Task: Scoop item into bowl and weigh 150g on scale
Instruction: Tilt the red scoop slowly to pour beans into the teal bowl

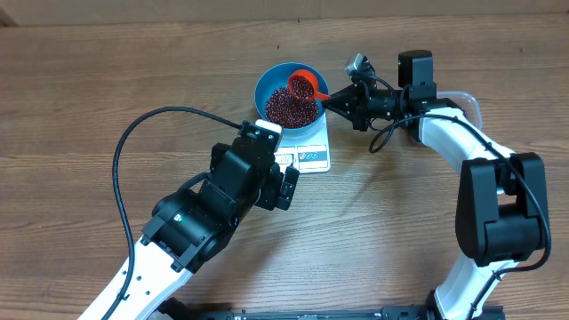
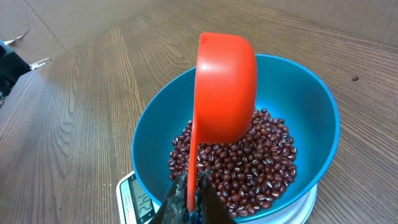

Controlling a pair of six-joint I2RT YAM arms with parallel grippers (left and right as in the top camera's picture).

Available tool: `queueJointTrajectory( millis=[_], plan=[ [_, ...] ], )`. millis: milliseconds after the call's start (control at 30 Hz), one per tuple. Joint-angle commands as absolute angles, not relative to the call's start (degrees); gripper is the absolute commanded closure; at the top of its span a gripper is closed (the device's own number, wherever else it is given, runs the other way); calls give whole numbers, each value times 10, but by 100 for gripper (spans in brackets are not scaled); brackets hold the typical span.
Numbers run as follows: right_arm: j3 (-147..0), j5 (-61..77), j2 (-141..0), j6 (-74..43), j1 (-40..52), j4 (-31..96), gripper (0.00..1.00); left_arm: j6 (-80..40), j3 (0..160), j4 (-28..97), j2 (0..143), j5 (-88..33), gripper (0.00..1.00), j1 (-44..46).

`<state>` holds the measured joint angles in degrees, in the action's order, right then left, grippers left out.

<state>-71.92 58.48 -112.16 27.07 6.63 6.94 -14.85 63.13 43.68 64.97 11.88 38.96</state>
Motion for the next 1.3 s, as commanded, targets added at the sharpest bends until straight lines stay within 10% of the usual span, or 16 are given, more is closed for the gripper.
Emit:
queueJointTrajectory(
  millis=[0, 1267],
  plan=[
    [-724, 589, -1127, 275, 67, 67, 96, -156, 632, 435, 653, 126, 0, 386],
    [-724, 566, -1126, 269, 74, 81, 96, -156, 632, 435, 653, 126, 0, 386]
  ],
)
